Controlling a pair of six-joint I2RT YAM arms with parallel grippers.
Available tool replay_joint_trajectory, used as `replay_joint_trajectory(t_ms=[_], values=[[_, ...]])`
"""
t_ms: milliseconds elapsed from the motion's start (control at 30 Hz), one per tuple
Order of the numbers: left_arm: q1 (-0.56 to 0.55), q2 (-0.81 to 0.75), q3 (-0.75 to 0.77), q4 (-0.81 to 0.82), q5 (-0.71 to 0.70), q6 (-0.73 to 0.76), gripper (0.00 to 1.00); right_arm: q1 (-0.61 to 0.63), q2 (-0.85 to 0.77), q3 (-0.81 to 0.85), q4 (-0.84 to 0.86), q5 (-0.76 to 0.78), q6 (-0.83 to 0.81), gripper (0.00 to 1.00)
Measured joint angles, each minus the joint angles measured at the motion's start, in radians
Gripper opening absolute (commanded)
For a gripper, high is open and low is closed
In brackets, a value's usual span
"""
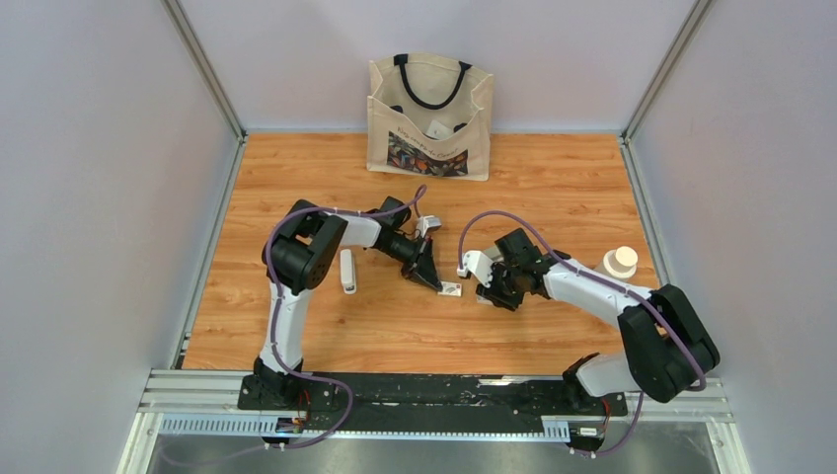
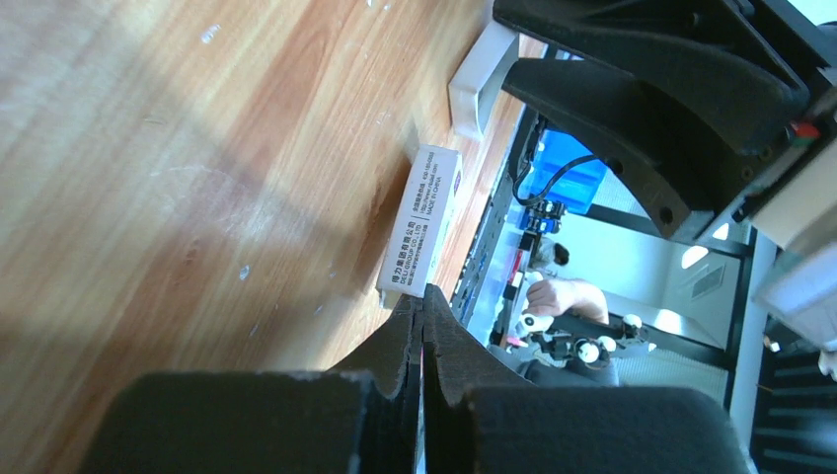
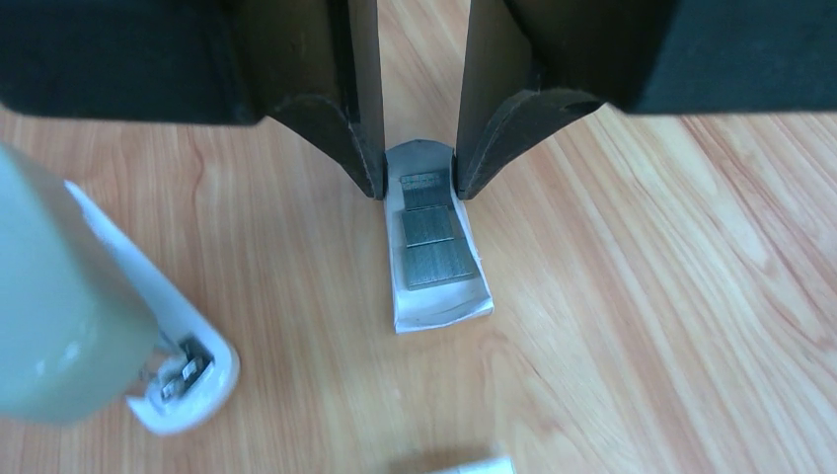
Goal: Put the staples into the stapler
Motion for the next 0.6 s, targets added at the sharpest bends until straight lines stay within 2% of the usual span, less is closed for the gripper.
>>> replay_joint_trajectory(t_ms=[333,600], values=[[0.086,-0.013,0.067,-0.091,-0.008,0.071,0.00,-0.111,-0.121,-0.085,-0.027,0.054,-0.023,0.33],[0.177,-0.019,0.148,-0.162,-0.027,0.124,0.00,-0.145,-0.205,-0.122,-0.033,0.067,-0.027,0.34]])
